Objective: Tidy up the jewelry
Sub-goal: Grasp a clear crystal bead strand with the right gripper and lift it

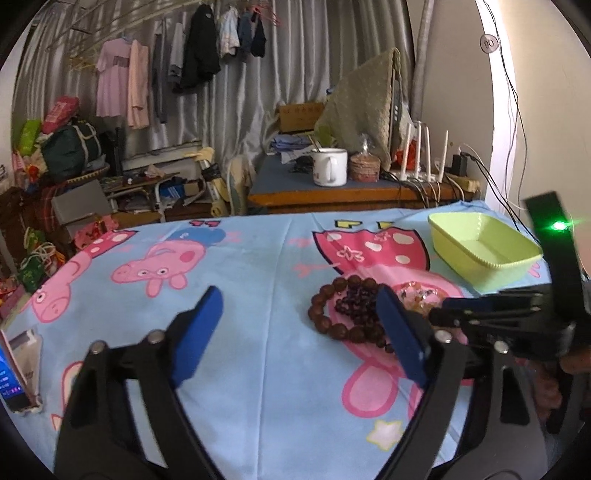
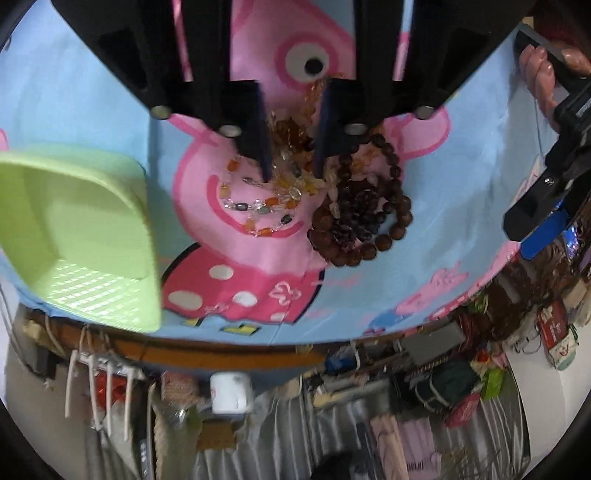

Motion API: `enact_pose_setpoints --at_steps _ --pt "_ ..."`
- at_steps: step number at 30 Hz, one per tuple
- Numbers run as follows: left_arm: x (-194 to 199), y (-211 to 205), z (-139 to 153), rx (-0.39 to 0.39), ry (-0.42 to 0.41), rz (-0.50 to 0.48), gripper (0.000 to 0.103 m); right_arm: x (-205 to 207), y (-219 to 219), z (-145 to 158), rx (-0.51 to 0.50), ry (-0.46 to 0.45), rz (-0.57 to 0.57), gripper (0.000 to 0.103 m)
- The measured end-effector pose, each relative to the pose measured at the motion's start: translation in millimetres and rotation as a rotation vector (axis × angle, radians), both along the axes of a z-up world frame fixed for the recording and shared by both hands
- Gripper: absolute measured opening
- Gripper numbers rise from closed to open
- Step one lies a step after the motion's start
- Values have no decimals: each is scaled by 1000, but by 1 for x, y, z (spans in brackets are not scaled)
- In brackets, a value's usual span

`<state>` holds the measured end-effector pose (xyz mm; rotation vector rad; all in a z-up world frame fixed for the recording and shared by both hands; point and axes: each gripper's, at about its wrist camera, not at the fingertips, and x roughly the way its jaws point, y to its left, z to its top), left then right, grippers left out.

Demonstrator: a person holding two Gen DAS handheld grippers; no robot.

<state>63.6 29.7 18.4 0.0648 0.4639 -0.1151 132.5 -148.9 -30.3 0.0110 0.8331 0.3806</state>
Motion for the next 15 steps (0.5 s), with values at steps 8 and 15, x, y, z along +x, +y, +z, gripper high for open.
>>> enact_pose_setpoints --at_steps 8,15 --pt "8 -18 -6 6 41 -94 67 -36 -64 27 192 -29 -97 0" --pt "6 -60 -9 45 54 -232 68 -78 -125 31 249 -69 -228 0"
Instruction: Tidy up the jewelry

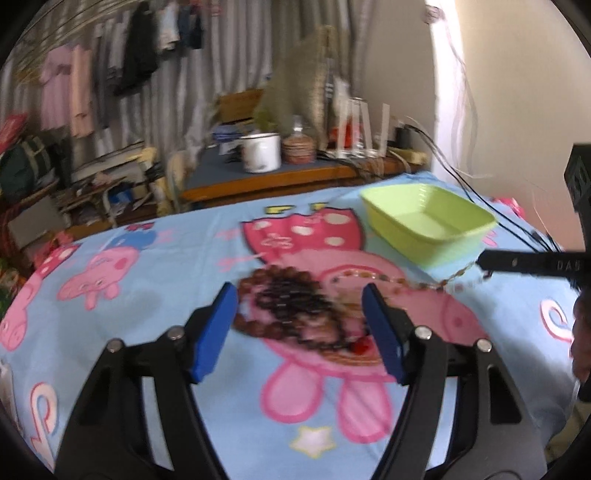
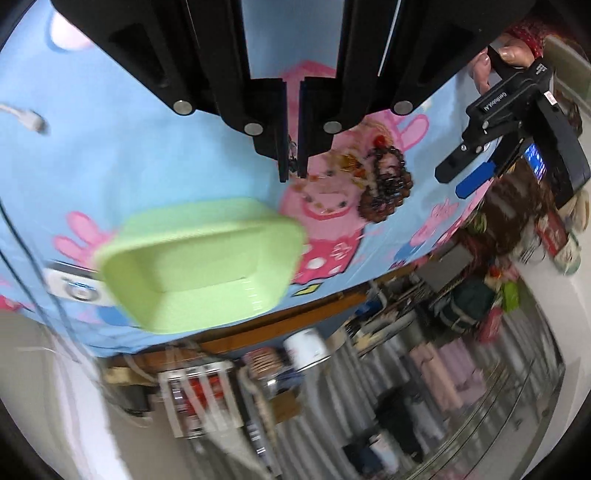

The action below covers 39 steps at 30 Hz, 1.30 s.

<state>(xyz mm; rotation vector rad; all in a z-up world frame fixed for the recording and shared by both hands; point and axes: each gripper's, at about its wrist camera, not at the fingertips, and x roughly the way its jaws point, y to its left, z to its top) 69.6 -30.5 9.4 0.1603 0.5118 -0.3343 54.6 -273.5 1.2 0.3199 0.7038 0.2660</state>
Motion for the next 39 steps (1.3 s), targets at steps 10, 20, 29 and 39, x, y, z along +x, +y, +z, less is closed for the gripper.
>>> enact_pose_setpoints --at_steps 10,20,29,39 --pt "4 -76 -10 105 34 -206 72 -56 -88 -1 34 -48 -254 0" --pt "8 -171 -34 302 85 -474 83 -46 -93 -27 51 57 -144 0" --pt "19 -194 -44 249 271 -622 13 -56 -72 -21 -216 32 -52 0" --pt "21 -180 -40 177 291 -556 6 -51 -107 -28 138 60 -34 0"
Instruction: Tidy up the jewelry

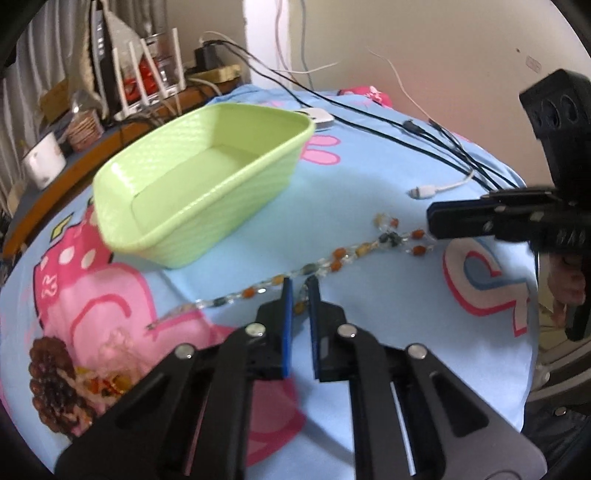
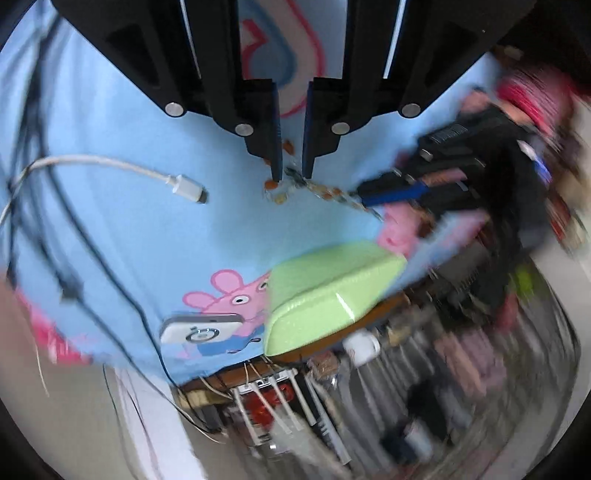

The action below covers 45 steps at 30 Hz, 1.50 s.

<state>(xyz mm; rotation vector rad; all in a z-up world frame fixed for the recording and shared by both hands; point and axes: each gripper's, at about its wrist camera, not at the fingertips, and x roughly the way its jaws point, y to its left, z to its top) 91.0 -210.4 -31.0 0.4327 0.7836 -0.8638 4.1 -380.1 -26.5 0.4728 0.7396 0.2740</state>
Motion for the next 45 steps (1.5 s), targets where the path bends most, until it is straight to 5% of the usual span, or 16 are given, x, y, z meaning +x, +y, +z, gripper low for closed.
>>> enact_pose_setpoints --at_steps 2,5,6,7,8,9,10,15,16,17,18,19,20,25,37,45 --pt "3 4 1 -8 8 13 6 -2 -7 0 103 -29 -12 0" --pt "7 11 3 -6 2 63 6 -3 1 7 -42 -58 -48 0" --pt "10 11 2 0 5 75 9 -2 5 7 -79 -50 -49 6" --pt "11 12 1 8 13 82 13 -1 7 7 -86 -43 -39 36" --pt "12 12 1 21 14 88 30 0 11 8 -90 -42 -9 48" --pt "11 12 0 27 1 91 50 2 14 8 -106 -42 9 48" --pt "9 12 1 26 -22 89 56 4 22 10 -164 -40 32 48" --pt "9 2 -4 78 -89 82 58 19 51 2 -383 9 99 48" --pt "11 1 -4 68 -82 79 57 24 55 -1 -415 23 110 47" --pt "14 0 -3 53 -57 68 39 30 62 -6 -478 46 113 45" --pt "16 0 -2 25 -9 51 16 31 69 -8 -545 30 115 30" --pt "17 0 -1 31 -13 65 7 32 73 -9 -573 1 145 0" --pt "17 -1 -1 32 -13 64 4 36 73 -7 -523 2 184 0" --pt "1 10 24 -85 51 4 4 39 70 14 -405 -16 206 0" --pt "37 41 192 -382 -105 69 4 80 59 206 -328 -368 167 0" --pt "74 30 207 -378 -126 130 4 112 48 218 -401 -357 111 0"
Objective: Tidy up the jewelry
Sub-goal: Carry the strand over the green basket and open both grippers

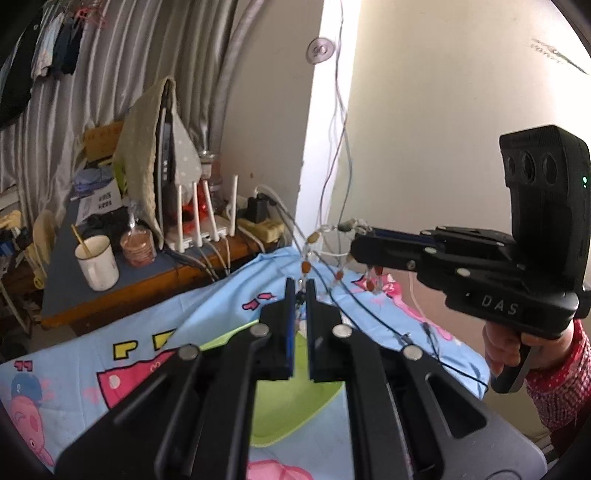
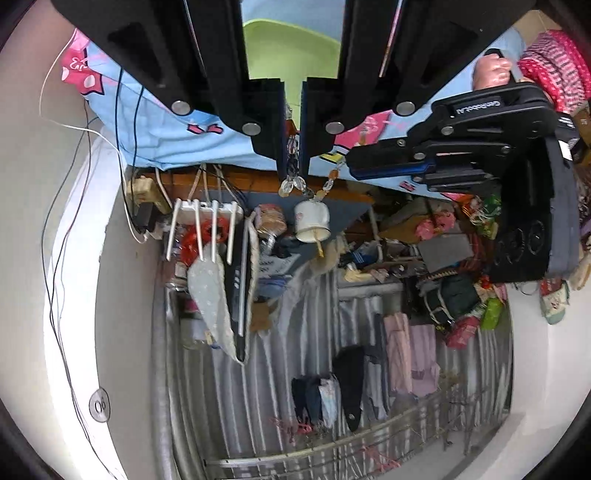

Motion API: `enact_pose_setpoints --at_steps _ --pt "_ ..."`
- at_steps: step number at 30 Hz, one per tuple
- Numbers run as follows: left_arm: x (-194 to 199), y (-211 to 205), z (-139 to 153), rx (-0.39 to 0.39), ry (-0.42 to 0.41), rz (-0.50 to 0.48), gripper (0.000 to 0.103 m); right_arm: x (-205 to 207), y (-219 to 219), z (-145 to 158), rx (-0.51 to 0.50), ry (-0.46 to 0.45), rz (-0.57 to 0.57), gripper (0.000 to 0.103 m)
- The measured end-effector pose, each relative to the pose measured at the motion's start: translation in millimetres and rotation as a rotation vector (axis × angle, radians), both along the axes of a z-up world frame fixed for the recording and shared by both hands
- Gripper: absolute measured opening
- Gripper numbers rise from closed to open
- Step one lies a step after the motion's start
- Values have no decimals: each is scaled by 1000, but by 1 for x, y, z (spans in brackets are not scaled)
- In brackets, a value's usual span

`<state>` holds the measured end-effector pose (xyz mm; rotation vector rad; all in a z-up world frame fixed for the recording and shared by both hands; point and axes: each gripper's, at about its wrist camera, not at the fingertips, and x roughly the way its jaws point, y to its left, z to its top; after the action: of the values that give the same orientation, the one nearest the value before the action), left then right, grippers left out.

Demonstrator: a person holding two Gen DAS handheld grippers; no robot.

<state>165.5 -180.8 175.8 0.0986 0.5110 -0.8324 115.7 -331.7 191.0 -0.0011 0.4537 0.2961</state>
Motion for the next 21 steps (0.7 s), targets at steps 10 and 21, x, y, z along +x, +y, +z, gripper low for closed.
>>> enact_pose_setpoints --at_steps 10,21 --pt "59 -16 -139 222 289 83 31 71 0 -163 140 445 18 0" --pt "-3 98 -25 -77 21 135 31 0 14 -73 227 168 94 7"
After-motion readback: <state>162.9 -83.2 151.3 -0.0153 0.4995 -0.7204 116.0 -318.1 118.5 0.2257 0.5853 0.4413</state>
